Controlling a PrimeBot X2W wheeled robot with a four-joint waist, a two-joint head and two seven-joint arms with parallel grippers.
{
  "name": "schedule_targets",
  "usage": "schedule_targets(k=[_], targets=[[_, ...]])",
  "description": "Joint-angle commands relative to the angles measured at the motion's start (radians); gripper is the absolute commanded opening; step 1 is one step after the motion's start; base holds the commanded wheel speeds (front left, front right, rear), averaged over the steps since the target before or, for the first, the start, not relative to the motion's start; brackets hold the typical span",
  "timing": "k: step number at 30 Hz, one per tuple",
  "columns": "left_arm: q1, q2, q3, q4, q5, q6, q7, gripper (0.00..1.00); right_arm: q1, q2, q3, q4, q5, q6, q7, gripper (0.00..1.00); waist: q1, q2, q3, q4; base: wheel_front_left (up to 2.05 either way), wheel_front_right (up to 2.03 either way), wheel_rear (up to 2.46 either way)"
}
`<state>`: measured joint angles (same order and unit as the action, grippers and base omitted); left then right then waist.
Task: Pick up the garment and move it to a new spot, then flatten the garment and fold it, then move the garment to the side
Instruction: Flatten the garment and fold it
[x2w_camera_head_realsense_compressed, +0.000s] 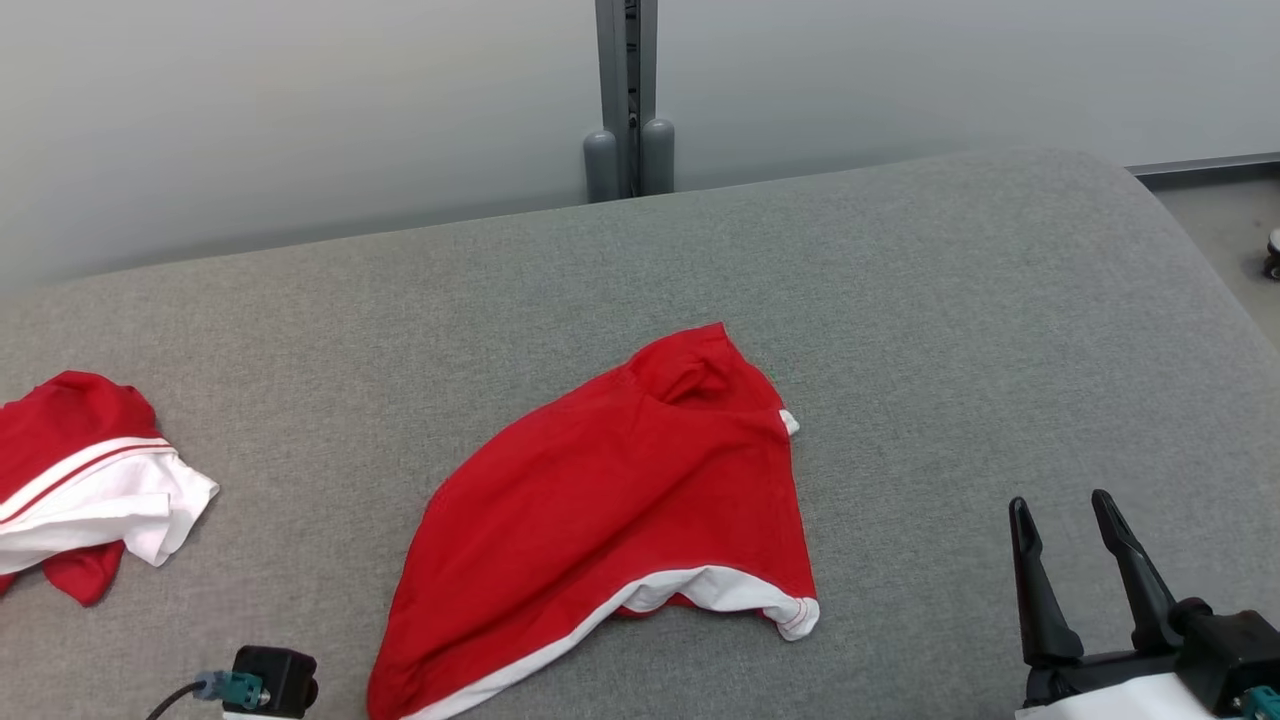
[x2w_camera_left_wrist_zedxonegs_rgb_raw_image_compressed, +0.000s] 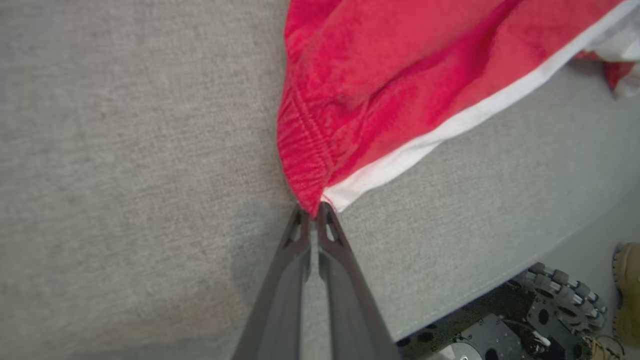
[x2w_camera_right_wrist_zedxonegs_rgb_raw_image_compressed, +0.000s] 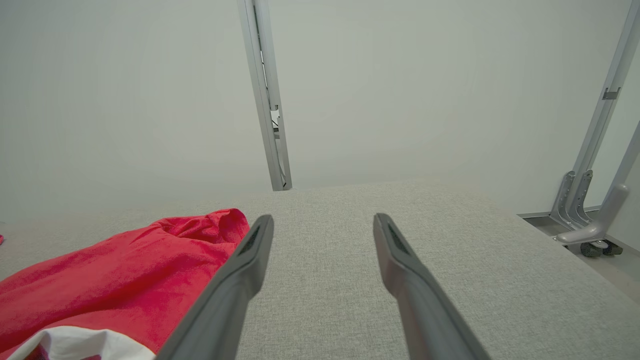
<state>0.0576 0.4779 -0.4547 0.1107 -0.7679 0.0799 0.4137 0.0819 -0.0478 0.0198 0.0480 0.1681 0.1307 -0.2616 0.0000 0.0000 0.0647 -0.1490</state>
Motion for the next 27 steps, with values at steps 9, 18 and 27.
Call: schedule_targets(k=[9, 18, 27], targets=[[0.02, -0.008, 0.03, -0.076, -0.017, 0.026, -0.043, 1.0, -0.011, -0.005, -0.002, 0.004, -0.014, 0.0, -0.005, 1.0, 0.0, 0.0, 0.012, 0.012, 0.0, 0.0, 0.0], [0.064, -0.071, 0.12, -0.161, 0.064, 0.12, -0.323, 1.0, -0.002, -0.005, -0.038, -0.032, -0.035, 0.0, -0.005, 1.0, 0.0, 0.0, 0.0, 0.018, 0.0, 0.0, 0.0], [0.034, -0.177, 0.133, -0.089, 0.24, 0.134, -0.668, 1.0, 0.005, -0.03, -0.071, -0.086, -0.059, 0.0, -0.005, 1.0, 0.0, 0.0, -0.007, 0.089, 0.0, 0.0, 0.0]])
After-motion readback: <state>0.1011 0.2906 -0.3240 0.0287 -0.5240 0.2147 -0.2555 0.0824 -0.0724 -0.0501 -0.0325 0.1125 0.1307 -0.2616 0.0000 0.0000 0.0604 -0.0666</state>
